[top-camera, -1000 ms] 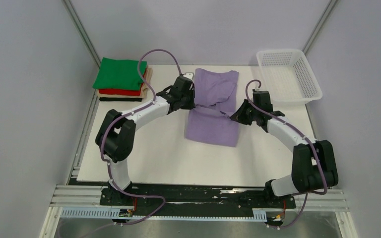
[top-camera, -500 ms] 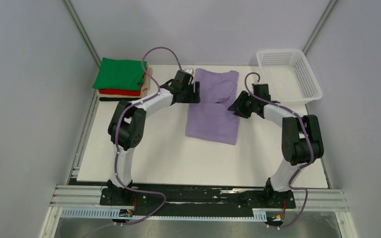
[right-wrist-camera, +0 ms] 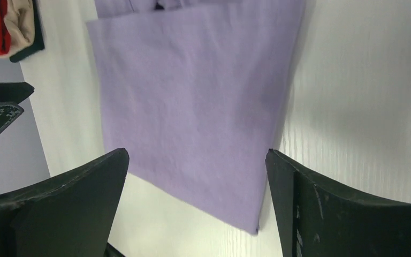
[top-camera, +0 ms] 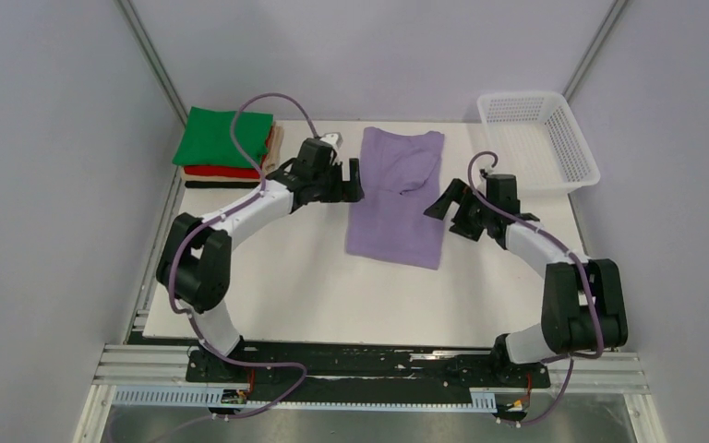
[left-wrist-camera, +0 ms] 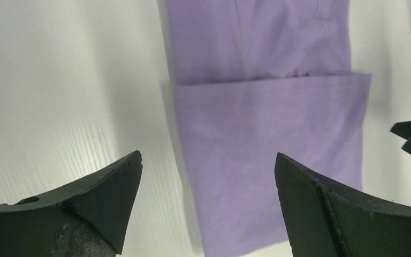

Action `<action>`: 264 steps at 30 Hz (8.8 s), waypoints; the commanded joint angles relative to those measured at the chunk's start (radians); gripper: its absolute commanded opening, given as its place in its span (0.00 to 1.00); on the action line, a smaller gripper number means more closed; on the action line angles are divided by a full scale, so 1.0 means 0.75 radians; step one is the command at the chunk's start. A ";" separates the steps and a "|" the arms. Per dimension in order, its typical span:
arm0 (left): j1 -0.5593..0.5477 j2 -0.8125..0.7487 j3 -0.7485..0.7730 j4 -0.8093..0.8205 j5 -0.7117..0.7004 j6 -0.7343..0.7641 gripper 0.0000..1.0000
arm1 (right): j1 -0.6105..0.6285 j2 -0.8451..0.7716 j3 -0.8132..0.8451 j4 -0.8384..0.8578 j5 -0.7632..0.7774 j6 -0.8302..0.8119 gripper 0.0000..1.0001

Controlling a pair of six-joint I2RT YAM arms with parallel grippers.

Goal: Fold and stack the t-shirts
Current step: Fold the folded rectangular tshirt in 1/3 of the way, then grab one side of the 2/3 rectangular tshirt with both arms, then fold the long partially folded tshirt into a neat square, then smooth out wrinkles on the folded tshirt, then put the neatly folded tshirt into the corner of the board with the left arm

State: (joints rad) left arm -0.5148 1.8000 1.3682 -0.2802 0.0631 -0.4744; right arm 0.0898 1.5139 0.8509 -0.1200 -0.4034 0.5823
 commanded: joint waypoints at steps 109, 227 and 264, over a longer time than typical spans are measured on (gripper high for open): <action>0.333 0.054 0.013 0.216 0.129 -0.234 0.00 | -0.108 0.364 0.126 0.814 -0.570 0.279 0.00; 0.043 0.340 0.499 -0.316 -1.443 0.755 0.00 | 0.311 -0.937 -0.425 -0.298 0.963 -0.031 1.00; 0.212 0.183 1.105 -0.290 -1.181 1.321 0.00 | 0.297 -0.964 -0.432 -0.288 1.110 -0.081 1.00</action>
State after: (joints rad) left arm -0.3538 2.0232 2.1300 -0.5655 -0.8024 0.4484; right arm 0.3172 0.8024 0.5205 -0.3599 0.4030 0.5434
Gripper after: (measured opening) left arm 0.033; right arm 0.998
